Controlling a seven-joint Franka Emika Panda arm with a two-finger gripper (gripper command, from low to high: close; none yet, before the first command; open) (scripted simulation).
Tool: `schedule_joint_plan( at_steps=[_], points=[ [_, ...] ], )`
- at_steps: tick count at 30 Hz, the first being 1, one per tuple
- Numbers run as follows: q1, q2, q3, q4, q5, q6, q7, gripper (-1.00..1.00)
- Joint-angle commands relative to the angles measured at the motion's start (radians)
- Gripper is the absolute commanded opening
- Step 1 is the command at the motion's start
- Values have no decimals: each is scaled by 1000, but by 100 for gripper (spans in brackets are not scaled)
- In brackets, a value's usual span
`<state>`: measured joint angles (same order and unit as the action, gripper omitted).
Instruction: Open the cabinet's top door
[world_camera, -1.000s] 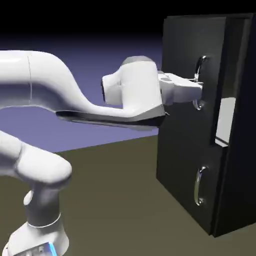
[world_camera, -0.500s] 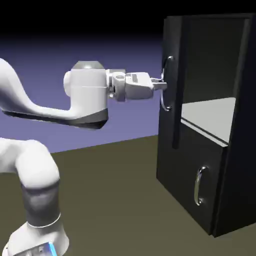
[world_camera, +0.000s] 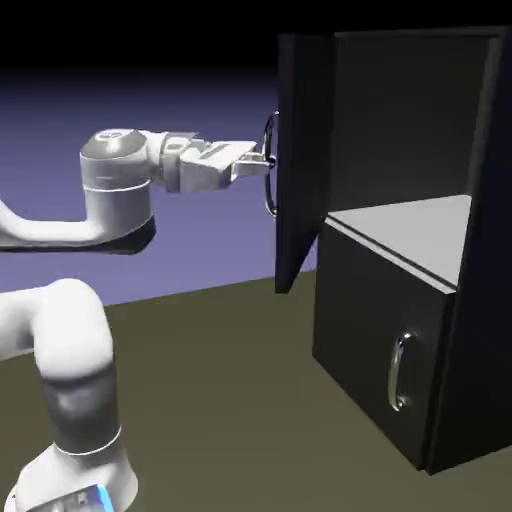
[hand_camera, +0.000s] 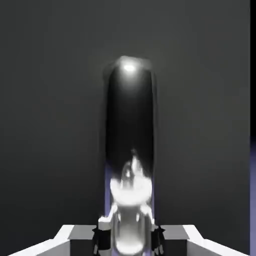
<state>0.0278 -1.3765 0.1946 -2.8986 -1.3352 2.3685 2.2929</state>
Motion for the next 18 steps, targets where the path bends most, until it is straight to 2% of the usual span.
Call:
schedule_joint_plan(
  at_steps=[1, 10, 18],
  points=[
    [9, -9, 36, 1, 41, -39, -9, -100],
    [33, 3, 363, 93, 353, -375, -35, -100],
    [-97, 99, 652, 316, 578, -692, -29, -100]
  ],
)
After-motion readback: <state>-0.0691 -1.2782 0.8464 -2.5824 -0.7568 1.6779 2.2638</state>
